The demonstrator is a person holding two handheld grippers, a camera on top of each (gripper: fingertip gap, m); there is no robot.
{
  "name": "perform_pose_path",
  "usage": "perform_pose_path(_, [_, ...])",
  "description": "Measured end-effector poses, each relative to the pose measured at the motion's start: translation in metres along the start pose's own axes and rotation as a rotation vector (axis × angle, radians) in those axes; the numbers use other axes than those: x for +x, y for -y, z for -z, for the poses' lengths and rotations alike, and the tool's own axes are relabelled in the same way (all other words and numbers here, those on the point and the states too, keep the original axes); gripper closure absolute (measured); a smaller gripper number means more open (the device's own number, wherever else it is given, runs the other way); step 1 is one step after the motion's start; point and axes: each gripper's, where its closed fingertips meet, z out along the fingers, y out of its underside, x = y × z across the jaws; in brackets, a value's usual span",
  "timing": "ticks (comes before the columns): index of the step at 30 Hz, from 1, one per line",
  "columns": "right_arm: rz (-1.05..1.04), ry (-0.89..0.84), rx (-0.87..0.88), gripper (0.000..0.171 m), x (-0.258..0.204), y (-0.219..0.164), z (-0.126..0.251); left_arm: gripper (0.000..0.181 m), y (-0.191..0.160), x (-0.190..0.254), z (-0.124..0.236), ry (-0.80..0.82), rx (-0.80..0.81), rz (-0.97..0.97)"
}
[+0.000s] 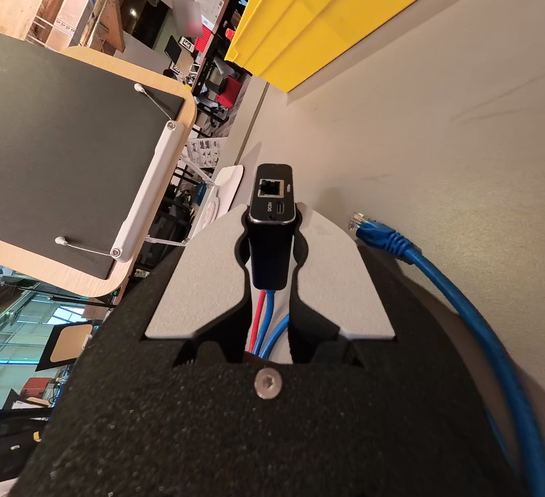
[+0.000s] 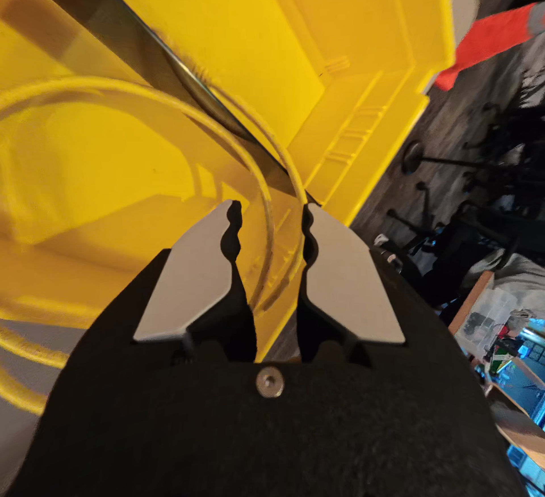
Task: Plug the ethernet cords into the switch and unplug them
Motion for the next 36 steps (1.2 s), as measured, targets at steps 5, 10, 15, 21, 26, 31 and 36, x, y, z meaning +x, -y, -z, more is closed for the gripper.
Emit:
perform_pose_path(5, [0.010,-0.099,0.103,0.120,0.012,-0.001,0.001,0.156,0.000,0.003,-0.001,-0.012,-0.004,-0.015])
perform_pose_path(10, [0.051,-0.080,-0.062,0.140,0.013,-0.023,-0.020,0.156,-0.002,0.005,-0.002,-0.019,-0.008,-0.018])
perform_pose_path(15, [0.009,-0.104,0.042,0.158,0.030,-0.013,0.010,0.156,-0.003,0.003,-0.002,-0.017,-0.009,-0.011])
perform_pose_path(21, [-0.023,-0.112,0.225,0.158,0.052,-0.003,0.072,0.156,-0.003,0.004,-0.002,-0.018,-0.012,-0.019])
perform_pose_path(26, [0.000,0.235,0.091,0.158,0.008,-0.023,0.061,0.156,-0.002,0.004,-0.001,-0.018,-0.009,-0.021])
perform_pose_path(31, [-0.084,0.366,-0.238,0.158,-0.020,-0.040,0.011,0.156,-0.001,0.004,0.000,-0.013,-0.003,-0.022])
perform_pose_path(36, [-0.308,0.356,-0.374,0.156,-0.044,-0.033,-0.026,0.156,0.007,-0.002,0.004,0.006,0.052,-0.001])
